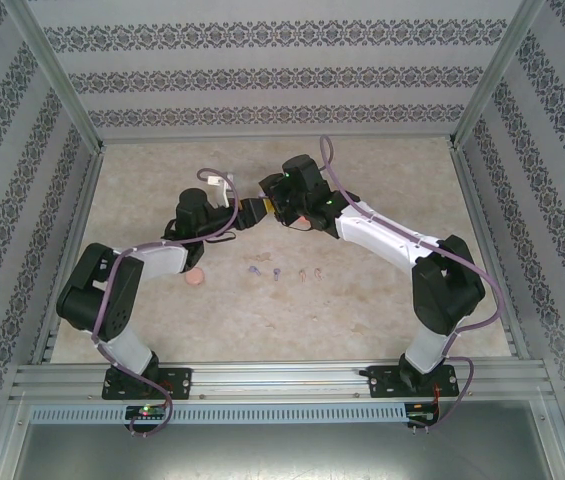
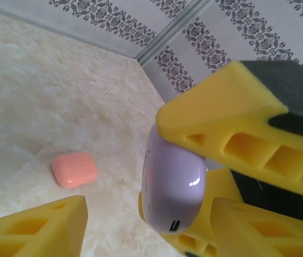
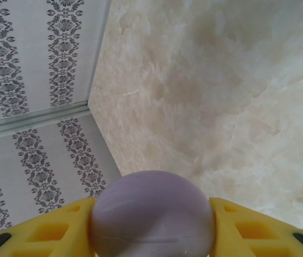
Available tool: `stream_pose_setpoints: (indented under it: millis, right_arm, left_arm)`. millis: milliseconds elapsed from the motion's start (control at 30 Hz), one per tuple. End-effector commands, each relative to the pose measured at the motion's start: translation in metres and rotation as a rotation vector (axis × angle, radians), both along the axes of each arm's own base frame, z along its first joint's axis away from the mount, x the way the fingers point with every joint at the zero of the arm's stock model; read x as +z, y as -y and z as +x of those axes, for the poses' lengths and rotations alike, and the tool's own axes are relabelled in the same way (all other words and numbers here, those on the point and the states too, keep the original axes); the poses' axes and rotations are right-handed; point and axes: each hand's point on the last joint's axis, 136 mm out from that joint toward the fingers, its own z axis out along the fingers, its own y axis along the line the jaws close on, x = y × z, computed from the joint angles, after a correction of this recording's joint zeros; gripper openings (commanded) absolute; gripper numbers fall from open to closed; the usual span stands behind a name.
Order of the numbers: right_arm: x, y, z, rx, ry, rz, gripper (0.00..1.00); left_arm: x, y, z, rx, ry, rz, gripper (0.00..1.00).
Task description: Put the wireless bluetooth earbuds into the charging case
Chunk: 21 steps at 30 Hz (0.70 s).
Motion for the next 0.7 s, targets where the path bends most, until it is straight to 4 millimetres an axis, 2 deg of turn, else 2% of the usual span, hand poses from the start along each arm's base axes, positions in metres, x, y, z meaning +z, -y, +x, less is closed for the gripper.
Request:
stream_pose_setpoints:
  millis: [0,333,533,667]
  right_arm:
    - [0.0077,-0.0122,0.0028,0.012,0.016,0.032,0.44]
    - [0.0099,-0.0116,0.0018,0.013,0.025,0.035,0.43]
    - [0.0088,-0.0127,0.0002,0.017,0.024,0.039,0.43]
    - [0.0079,-0.0133,0.0004,0.017,0.022,0.046,0.43]
  left_arm:
    - [0.0253,-0.0001,0.0103,0.000,0.082,-0.039,0.59]
    - [0.0250,0.0003,0.0139,0.007,0.081,-0.042,0.41]
    - [0.0254,-0.0010,0.0165,0.020,0.083,-0.047,0.39]
    - [0.0258,-0.0028,0.0196,0.041,0.086,-0.055,0.32]
